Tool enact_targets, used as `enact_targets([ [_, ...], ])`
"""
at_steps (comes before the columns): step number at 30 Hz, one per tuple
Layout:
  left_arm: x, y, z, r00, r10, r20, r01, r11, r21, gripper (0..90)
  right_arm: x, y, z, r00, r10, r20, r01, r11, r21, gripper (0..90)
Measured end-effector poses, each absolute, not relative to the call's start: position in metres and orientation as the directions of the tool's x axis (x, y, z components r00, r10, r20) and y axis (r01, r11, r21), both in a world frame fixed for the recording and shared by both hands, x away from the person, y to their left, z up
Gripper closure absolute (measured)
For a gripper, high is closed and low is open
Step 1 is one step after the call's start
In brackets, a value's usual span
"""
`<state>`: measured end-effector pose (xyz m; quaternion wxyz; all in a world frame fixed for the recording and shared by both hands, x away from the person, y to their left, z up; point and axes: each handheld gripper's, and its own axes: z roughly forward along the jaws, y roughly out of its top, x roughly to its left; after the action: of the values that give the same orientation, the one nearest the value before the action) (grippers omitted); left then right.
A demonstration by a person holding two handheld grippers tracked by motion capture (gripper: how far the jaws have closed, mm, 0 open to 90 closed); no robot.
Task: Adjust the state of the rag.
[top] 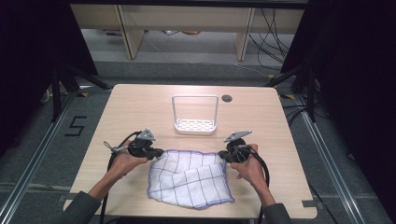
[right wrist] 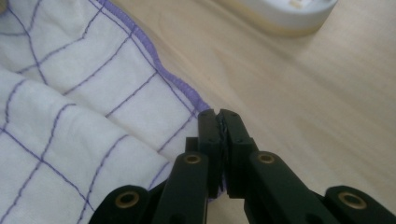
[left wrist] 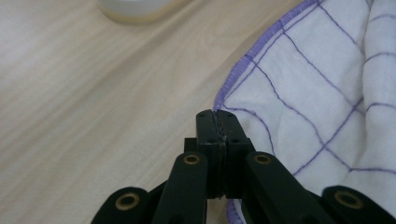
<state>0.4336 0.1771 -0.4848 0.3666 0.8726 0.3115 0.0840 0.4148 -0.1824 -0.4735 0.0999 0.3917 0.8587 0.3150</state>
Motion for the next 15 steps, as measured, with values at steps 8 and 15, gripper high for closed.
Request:
enact_targets([
  [8, 0.436, 0.185, -0.436, 0.784, 0.619, -0.036, 0.416, -0.482, 0.771, 88.4, 0.421, -0.185, -0.428, -0.684, 0.729, 0.017, 0.530, 0.481, 0.699, 88.6],
  [15, 0.433, 0.188, -0.405, 0.780, 0.626, -0.008, 0.355, -0.432, 0.829, 88.5, 0.423, -0.182, -0.391, -0.684, 0.729, -0.035, 0.474, 0.480, 0.738, 88.6],
])
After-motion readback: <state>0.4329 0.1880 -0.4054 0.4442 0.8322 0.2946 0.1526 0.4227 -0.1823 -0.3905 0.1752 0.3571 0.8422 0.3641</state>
